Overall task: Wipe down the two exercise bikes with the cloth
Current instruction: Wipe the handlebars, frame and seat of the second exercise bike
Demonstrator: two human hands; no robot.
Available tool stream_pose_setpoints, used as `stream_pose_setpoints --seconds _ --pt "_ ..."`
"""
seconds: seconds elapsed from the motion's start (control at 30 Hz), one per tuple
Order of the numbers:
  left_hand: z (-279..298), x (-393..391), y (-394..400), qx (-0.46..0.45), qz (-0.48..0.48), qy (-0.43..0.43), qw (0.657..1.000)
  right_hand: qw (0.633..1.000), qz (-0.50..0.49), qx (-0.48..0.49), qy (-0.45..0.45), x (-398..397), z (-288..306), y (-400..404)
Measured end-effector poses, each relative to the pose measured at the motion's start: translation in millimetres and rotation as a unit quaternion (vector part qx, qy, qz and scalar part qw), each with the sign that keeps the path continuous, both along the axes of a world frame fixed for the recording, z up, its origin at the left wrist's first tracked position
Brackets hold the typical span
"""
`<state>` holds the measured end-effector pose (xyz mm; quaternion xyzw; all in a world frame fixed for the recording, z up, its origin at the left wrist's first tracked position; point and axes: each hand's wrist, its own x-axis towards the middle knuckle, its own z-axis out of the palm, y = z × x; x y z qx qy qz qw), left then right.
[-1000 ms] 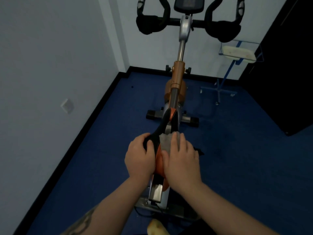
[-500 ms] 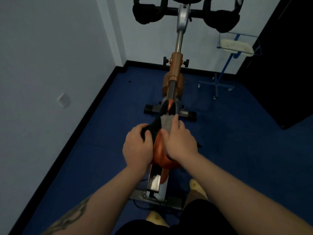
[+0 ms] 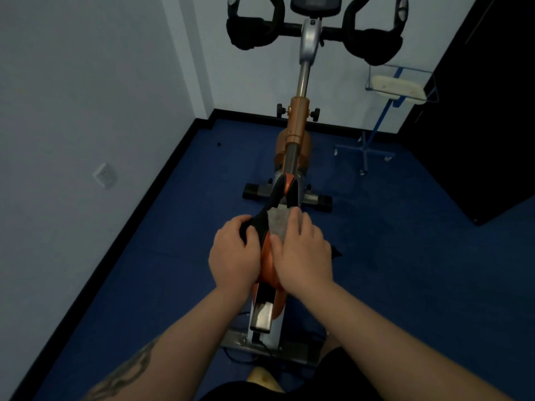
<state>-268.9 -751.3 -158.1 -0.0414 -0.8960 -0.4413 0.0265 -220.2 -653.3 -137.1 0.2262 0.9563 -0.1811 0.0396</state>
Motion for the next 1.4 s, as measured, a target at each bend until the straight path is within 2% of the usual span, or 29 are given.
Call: stream_pose_setpoints --seconds 0.1,0.23,0.3,0.37,0.43,0.6,0.77,0.93,1.03,1.1,1.27,1.4 --pt "1.3 0.4 -0.1 -0.002 0.004 0.001 1.0 0.999 0.043 0.018 -0.007 11.4 -2.1 1.1" --pt "2.1 1.5 1.2 -0.007 0.002 -0.005 1.0 0.987 -0.068 -0.138 -0.045 -24.1 -2.2 32.5" --pt "1.9 0.7 0.6 -0.008 0.005 -0.007 1.0 0.991 -0.071 -0.109 -0.035 -20.7 1.4 22.9" --pt "1.1 0.3 0.1 -0.005 0.006 -0.007 1.0 0.999 -0.03 -0.024 0.003 0.3 3.3 3.8" --pt "0.8 0.7 0.7 -0.005 0.007 -0.004 1.0 1.0 0.006 0.01 0.013 12.7 0.5 -2.0" --pt "1.7 1.1 1.5 -0.004 0.009 -0.003 1.0 0.999 -0.03 -0.026 0.004 -14.0 -2.0 10.4" --pt "0.6 0.9 -0.2 0.0 -0.005 -0.001 1.0 0.998 0.036 0.044 0.042 31.8 -8.6 -9.7" --pt "2.2 0.2 -3.1 -0.02 -0.032 -0.008 0.999 0.998 -0.048 -0.045 0.0 -12.8 -1.1 7.2" --pt "0.8 0.0 -7.1 -0.023 -0.042 -0.008 0.999 1.0 -0.007 0.023 0.019 7.5 1.1 -9.3" --pt "1.2 0.4 -7.3 -0.023 -0.048 -0.004 0.999 0.999 0.022 0.033 0.016 25.0 0.3 -10.3" --pt "4.7 0.2 -7.1 -0.023 -0.058 -0.005 0.998 0.99 -0.099 -0.097 -0.029 -18.2 1.2 16.7" --pt "5.2 0.3 -9.0 -0.018 -0.054 -0.011 0.998 0.999 -0.031 0.013 0.042 25.8 3.7 -12.7"
